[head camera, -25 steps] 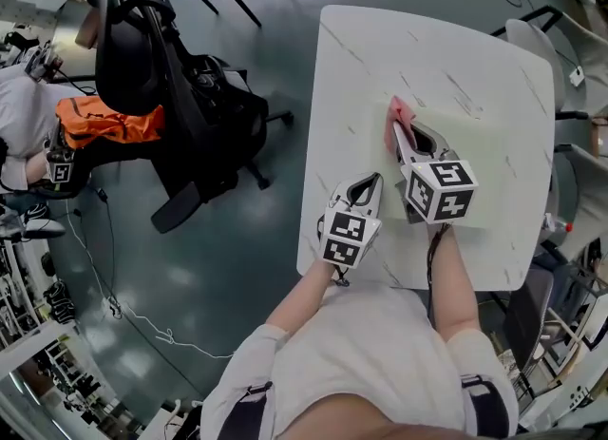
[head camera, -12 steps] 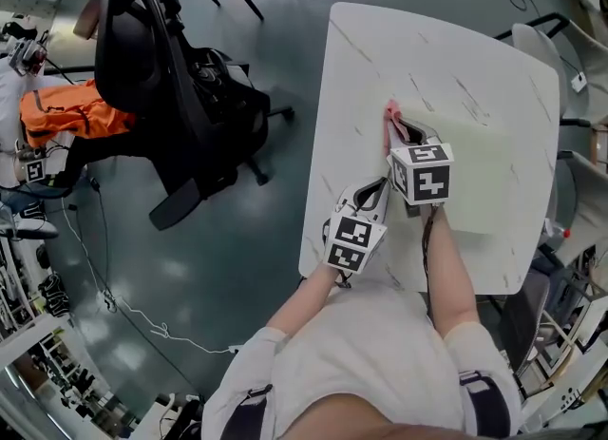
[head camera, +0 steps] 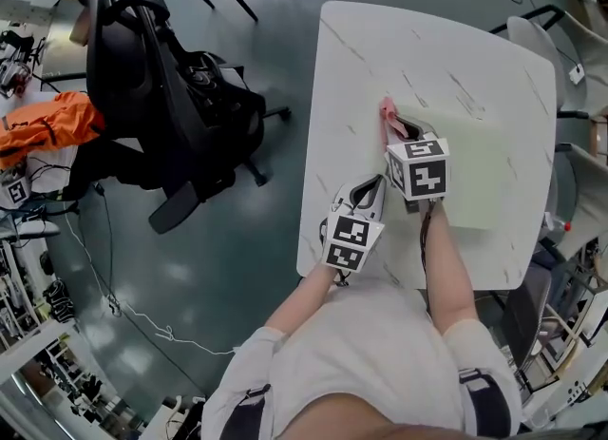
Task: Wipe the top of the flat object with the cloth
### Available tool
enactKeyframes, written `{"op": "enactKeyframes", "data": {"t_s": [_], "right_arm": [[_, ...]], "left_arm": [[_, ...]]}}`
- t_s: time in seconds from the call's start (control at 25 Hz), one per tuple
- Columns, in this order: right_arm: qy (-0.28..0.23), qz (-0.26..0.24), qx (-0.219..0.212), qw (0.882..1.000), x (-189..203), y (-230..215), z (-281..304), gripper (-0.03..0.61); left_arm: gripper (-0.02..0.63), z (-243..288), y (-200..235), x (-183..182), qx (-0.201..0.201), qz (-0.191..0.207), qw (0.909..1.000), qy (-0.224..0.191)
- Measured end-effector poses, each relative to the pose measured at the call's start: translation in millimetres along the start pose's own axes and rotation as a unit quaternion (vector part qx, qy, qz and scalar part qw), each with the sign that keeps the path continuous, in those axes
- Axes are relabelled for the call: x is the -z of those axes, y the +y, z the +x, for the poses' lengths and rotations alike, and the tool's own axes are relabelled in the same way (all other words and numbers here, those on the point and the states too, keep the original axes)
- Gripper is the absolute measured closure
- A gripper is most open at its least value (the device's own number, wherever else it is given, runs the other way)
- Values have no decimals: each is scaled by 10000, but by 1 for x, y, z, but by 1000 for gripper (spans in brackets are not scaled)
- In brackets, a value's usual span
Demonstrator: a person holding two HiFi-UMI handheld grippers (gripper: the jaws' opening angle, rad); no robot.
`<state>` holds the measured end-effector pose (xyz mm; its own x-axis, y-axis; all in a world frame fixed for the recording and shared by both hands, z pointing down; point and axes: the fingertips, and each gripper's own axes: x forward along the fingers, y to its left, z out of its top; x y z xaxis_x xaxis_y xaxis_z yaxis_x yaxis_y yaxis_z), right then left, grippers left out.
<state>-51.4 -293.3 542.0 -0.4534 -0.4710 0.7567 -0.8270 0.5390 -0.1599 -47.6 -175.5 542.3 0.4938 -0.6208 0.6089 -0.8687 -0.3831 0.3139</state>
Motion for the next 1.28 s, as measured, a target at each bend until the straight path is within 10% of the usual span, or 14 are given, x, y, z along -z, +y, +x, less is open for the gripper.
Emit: {"op": "enactKeyframes", "data": {"t_s": [1.28], "right_arm": [[-223, 822, 793, 9932, 58, -157, -78, 555]], "left_arm": [[603, 7, -5, -1, -453, -43, 9990, 40]]}}
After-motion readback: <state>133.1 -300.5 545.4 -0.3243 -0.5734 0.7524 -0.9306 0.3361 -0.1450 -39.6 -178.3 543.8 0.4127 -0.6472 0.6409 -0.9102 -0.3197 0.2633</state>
